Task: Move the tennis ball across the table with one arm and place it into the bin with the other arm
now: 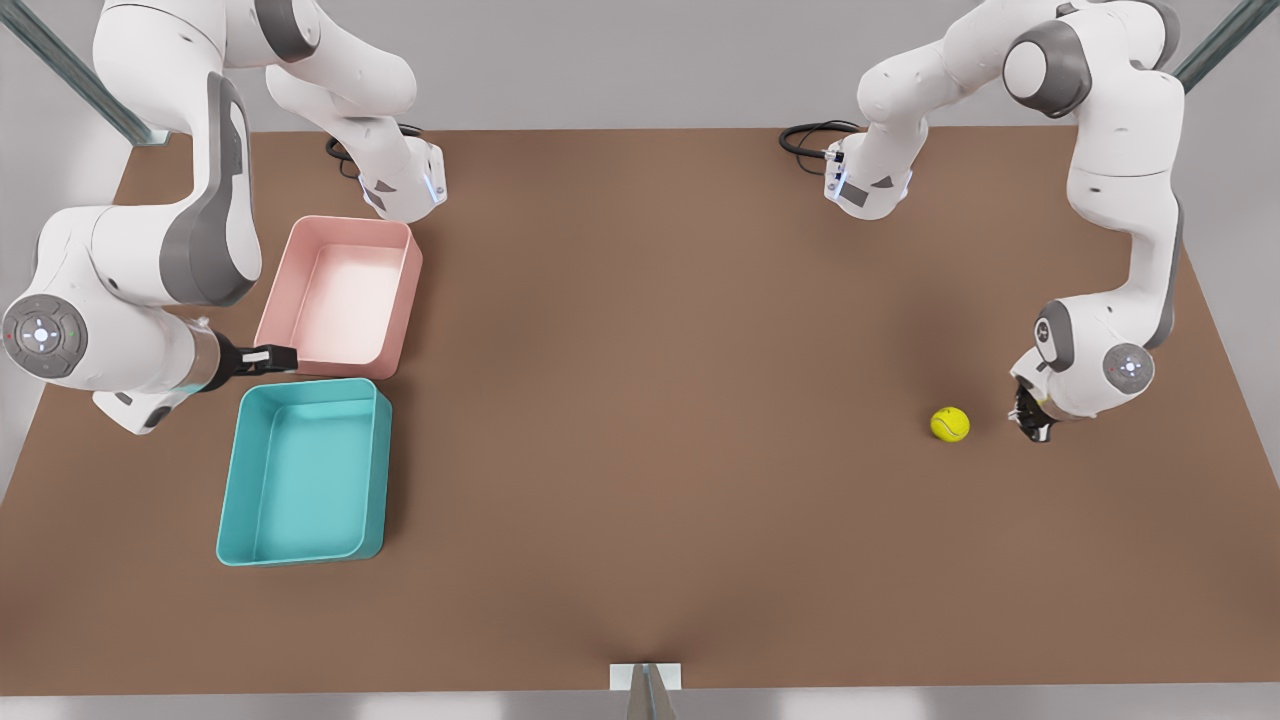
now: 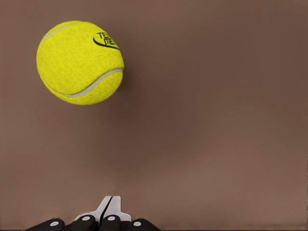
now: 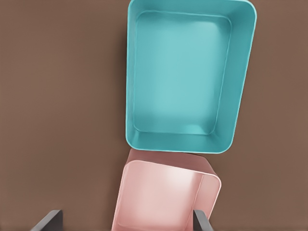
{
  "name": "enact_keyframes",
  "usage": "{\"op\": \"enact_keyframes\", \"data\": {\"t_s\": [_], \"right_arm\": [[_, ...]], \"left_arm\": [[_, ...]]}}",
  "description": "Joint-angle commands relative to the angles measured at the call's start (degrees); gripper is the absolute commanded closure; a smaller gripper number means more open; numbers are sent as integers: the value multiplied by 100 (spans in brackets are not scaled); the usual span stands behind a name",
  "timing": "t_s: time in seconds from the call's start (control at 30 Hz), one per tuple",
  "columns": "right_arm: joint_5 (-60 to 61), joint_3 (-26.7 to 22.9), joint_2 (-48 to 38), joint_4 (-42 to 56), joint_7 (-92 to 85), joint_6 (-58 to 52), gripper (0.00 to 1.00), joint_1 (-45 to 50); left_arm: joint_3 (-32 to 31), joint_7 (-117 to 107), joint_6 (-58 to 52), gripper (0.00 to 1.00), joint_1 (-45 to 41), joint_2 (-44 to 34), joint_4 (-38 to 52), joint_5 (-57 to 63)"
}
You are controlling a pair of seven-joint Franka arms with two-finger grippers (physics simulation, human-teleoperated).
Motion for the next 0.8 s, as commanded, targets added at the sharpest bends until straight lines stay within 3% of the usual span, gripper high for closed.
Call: {"op": "enact_keyframes", "data": {"t_s": [0.0,0.17,0.23,0.4,0.47,0.57,0.63,0.67,0.7,0.77], "right_arm": [[7,1,-7,3,-6,-5,0,-9],[7,1,20,3,-6,-5,0,-9],[-2,-8,20,3,-6,-5,0,-9],[-2,-8,29,3,-6,-5,0,-17],[7,-8,29,3,-6,-5,0,-9],[7,-8,20,-6,-6,-13,0,0],[7,-8,29,-6,-6,-13,0,0],[-1,0,29,-6,-6,-13,0,53],[-2,1,99,2,-6,-13,0,79],[7,18,108,37,3,92,0,105]], "left_arm": [[43,383,18,79,2,-8,2,1],[44,208,-8,79,-130,53,-6,1],[44,-337,-8,79,-569,80,2,-8],[44,-4862,133,79,-3302,247,810,-700],[35,-5022,-921,79,-3268,194,1373,-1581],[26,-5804,-2222,79,-2135,-368,1646,-1581],[35,-7528,-3099,79,-2072,-553,2118,-1599],[35,-8757,-4364,44,-1985,-439,3058,-1590],[52,-8993,-5349,0,-1888,-509,3491,-1354],[316,-11374,-5852,0,-1993,-1010,4079,-1739]]}}
